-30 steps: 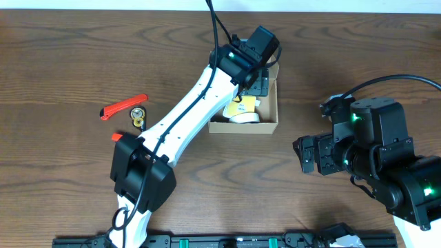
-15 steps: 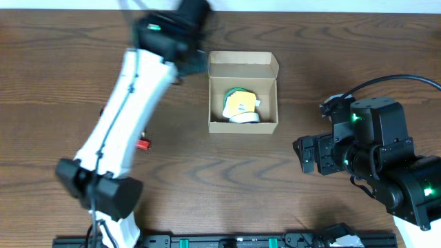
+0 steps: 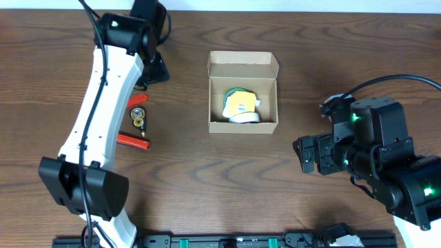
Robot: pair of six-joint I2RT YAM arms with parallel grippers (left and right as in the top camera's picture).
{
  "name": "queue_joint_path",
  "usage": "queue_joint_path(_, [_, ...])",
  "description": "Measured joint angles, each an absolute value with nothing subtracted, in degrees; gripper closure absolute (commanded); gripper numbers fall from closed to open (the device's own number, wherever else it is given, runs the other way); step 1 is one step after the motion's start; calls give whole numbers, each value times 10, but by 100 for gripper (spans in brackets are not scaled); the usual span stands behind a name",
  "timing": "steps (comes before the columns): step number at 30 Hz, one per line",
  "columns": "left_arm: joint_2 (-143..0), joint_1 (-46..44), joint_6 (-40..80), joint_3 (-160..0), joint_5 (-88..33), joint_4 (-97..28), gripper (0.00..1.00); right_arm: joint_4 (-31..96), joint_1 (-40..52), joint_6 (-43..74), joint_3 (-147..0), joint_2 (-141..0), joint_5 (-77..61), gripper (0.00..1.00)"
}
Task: Pack container
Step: 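Release the pad and move the left gripper back to the red cutter, then grasp the red box cutter with the left gripper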
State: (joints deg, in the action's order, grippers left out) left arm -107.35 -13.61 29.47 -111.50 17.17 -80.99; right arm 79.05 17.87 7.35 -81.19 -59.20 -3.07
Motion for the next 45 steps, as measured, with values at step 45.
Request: queue_joint_path(45, [-926, -31, 681, -518, 59, -403, 2, 790, 178, 74, -812, -596, -31, 1])
